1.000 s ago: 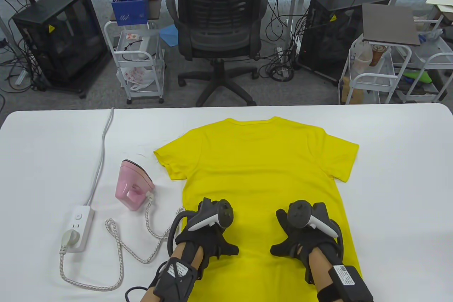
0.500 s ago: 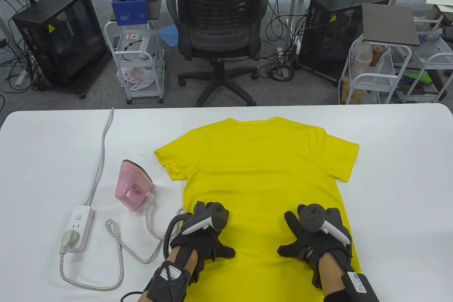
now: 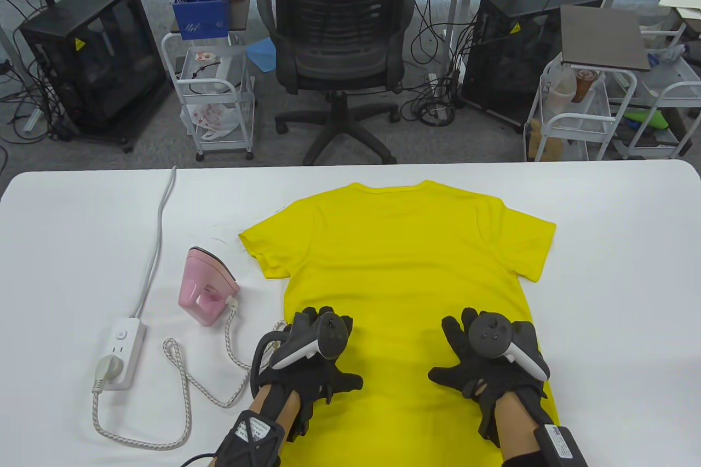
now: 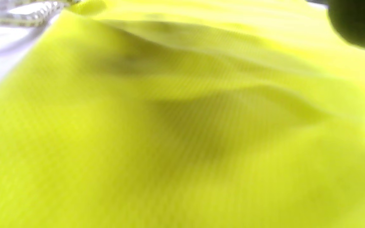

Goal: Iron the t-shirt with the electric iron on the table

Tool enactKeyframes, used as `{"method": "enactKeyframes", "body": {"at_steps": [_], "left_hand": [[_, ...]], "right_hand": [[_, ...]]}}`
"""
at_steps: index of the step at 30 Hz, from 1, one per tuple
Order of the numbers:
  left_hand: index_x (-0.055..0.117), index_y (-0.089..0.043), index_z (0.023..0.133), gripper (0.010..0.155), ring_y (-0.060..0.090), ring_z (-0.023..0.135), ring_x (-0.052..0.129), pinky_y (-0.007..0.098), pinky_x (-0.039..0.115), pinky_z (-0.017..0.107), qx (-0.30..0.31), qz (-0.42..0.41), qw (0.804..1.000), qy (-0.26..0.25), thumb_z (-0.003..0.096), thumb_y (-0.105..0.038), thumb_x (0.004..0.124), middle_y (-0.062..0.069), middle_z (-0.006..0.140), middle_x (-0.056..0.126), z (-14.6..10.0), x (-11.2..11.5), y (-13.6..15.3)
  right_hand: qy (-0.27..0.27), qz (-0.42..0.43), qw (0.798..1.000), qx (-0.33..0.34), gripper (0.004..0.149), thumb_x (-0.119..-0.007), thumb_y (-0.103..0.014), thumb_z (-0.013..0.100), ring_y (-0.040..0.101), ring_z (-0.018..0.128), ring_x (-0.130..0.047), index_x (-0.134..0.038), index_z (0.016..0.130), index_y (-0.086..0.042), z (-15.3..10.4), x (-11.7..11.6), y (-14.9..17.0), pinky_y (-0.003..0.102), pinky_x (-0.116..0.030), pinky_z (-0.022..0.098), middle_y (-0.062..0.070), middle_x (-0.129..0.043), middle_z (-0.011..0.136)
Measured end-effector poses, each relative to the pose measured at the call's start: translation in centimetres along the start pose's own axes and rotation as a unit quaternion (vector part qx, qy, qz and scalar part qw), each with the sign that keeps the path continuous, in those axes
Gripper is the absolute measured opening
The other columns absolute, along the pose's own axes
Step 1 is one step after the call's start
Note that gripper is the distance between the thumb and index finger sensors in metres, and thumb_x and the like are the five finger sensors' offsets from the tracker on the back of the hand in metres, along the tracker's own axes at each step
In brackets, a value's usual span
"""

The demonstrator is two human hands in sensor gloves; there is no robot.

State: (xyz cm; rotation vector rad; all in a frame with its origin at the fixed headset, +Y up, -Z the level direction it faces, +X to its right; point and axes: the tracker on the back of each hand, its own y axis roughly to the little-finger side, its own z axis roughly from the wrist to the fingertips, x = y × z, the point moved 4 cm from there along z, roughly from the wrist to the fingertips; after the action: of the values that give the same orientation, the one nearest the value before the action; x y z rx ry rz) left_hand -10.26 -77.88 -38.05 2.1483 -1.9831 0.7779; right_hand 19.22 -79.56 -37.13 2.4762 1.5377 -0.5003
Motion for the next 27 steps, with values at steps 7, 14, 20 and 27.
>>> {"method": "enactKeyframes", "body": {"at_steps": [7,14,20,27], "left_hand": [[0.025,-0.038,0.109,0.095,0.036,0.116,0.023,0.063,0.038,0.081,-0.01,-0.02,0.997,-0.068,0.0348,-0.071,0.074,0.001,0.118,0.021,-0.3,-1.4,0.1],[0.042,-0.036,0.107,0.083,0.035,0.115,0.04,0.062,0.046,0.079,-0.04,-0.056,0.987,-0.144,0.0368,-0.066,0.074,0.001,0.117,0.035,-2.4,-5.1,1.8],[0.036,-0.037,0.108,0.086,0.034,0.116,0.024,0.063,0.035,0.081,-0.107,-0.108,0.959,-0.241,0.0365,-0.064,0.077,0.001,0.117,0.023,-7.3,-10.4,7.0],[0.019,-0.036,0.107,0.096,0.036,0.115,0.017,0.064,0.031,0.081,-0.267,-0.206,0.906,-0.256,0.0373,-0.063,0.079,0.002,0.117,0.016,-10.7,-10.9,17.3]], "right_hand": [[-0.005,-0.006,1.0,0.0,0.093,-0.084,-0.067,0.035,0.035,0.095,0.0,-0.027,0.103,-0.038,0.1,-0.2,-0.2,0.062,-0.012,0.066,0.007,-0.009,0.11],[0.02,0.005,1.0,0.008,0.094,-0.082,-0.067,0.036,0.034,0.095,0.0,-0.022,0.102,-0.039,0.2,0.2,-0.3,0.062,-0.013,0.067,0.007,-0.008,0.11],[0.028,0.011,1.0,0.007,0.094,-0.082,-0.067,0.036,0.034,0.095,0.001,-0.02,0.101,-0.039,0.1,0.4,-0.1,0.061,-0.013,0.067,0.008,-0.007,0.109],[0.037,0.021,0.999,0.01,0.095,-0.082,-0.067,0.036,0.035,0.094,0.002,-0.018,0.101,-0.039,0.0,0.5,0.1,0.061,-0.013,0.067,0.008,-0.005,0.108]]}}
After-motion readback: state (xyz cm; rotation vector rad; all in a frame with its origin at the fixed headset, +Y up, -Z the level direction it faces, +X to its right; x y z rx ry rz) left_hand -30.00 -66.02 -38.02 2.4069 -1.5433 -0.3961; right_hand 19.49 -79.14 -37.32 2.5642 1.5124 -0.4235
